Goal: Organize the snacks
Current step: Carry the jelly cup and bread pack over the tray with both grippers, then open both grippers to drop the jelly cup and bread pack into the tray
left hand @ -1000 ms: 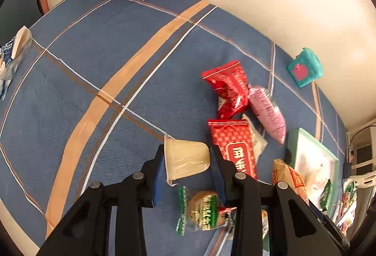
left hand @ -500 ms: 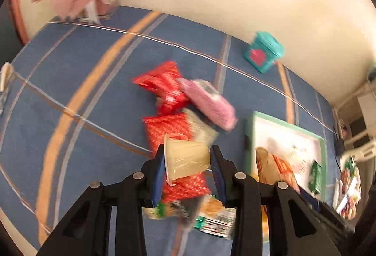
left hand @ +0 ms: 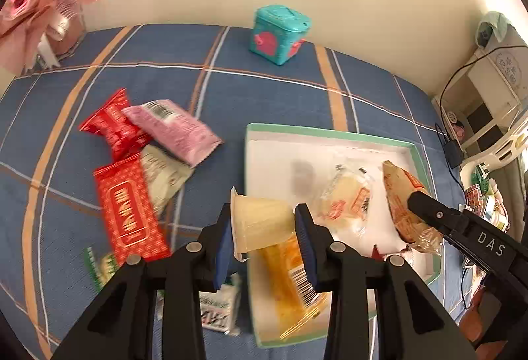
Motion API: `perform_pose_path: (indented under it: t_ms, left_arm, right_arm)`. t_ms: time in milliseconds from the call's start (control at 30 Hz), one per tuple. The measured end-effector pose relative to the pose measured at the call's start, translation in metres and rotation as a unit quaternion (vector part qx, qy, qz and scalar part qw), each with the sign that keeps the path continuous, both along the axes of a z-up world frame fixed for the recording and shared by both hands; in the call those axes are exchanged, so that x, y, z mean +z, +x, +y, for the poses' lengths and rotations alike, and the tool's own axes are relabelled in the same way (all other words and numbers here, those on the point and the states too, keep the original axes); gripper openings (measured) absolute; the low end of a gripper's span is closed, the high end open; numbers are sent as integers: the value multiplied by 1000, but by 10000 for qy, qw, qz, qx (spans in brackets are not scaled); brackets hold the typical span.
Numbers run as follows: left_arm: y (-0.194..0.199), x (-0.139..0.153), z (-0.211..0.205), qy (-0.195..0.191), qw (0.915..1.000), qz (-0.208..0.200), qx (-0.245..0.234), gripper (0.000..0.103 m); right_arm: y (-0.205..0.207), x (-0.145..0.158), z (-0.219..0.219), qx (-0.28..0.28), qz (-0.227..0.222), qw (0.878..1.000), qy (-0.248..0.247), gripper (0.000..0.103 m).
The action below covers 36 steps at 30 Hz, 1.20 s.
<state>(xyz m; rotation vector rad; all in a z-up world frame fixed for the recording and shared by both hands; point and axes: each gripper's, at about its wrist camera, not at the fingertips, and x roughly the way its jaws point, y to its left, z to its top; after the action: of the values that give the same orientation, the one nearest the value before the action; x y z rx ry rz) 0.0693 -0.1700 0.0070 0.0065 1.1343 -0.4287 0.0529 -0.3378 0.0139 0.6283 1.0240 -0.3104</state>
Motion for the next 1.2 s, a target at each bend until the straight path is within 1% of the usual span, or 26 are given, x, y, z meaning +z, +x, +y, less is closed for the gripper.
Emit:
perform_pose_path:
  t_ms: [67,200,367,433,500,567,767,933,1033,1167,1200]
  left_arm:
    - [4,-4,-7,-33,10000,-12,-14,38]
    - [9,-13,-15,52,10000,12,-25,38]
    - [15,-16,-24,65,9998,-177,-105,38]
    - [16,-16,-28,43,9995,-262,-163,38]
    - [18,-16,-36,50,9991,-351,-243,38]
    - [21,-19,-41,37,9990,-350,-289,38]
    - [27,-28,-46,69,9989,-327,-331,38]
    - [32,-33,-47,50,9991,-224,-347,38]
    - [32,-29,-46,7,9991,-207,-381,38]
    - [29,-20,-42,-25,9991,-133,-399,48]
    - [28,-18,-40,-33,9992,-93,-393,49]
  right_arm:
    - [-2,-1,-9,-81,-42,9999,-67,39]
    - [0,-7,-18,-92,-233,9994,-248,39]
    - [10,-23,-17,45,-277,9989,-370,39]
    - [13,-28,-15,67,-237,9988,-431,39]
    - [15,-32,-12,93,-175,9980,-605,39]
    - [17,-36,-9,163,-127,9969,-758,39]
    - [20,-47,-9,174,17,9959,-890,39]
    - [19,-50,-13,126,126,9965,-822,40]
    - [19,-50,-16,88,197,9967,-784,41]
    - [17,-47,-18,95,271,9970,-725,41]
    - [16,-45,-18,100,296,9971,-701,44]
